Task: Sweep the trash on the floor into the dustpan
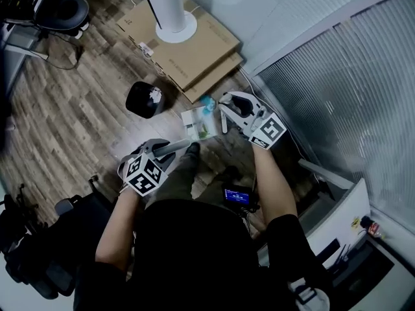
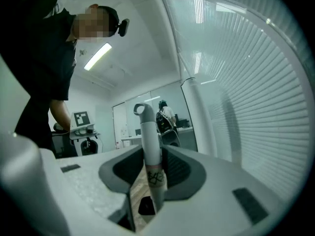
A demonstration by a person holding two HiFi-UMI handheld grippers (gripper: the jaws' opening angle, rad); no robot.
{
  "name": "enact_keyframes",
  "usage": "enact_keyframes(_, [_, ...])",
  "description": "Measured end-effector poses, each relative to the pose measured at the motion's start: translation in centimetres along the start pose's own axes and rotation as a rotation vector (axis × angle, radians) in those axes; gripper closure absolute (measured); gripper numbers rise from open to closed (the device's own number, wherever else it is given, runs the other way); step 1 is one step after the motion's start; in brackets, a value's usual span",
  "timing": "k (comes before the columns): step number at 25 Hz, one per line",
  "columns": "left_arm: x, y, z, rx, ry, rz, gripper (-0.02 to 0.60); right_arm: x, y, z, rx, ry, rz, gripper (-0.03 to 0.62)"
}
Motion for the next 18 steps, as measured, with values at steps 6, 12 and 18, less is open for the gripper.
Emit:
enact_keyframes(6, [0.1, 0.2, 0.2, 0.007, -0.005, 0.014, 0.451, -0.6, 2.5, 0.5, -0.146, -0.067, -0.128, 0.47])
enact_keyframes(12, [-0.2, 0.6, 0.1, 0.009, -0.009, 0.019, 0.451, 0.5, 4.8, 0.8, -0.301, -0.153, -0.213, 0.456])
enact_keyframes(18, [-0.2, 0.5, 0.0, 0.012, -0.016, 0.023, 0.451, 1.4, 5.7, 0.6, -0.353, -0.231, -0.18, 0.459])
Point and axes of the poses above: the fingertips, and each gripper's own axes: x backward along the fingers, y to its left, z out of its underside, the point moved 9 cm from there along x, backward along the fingers, and after that the axes turned 5 degrees about -x, right-handed, at the moved point
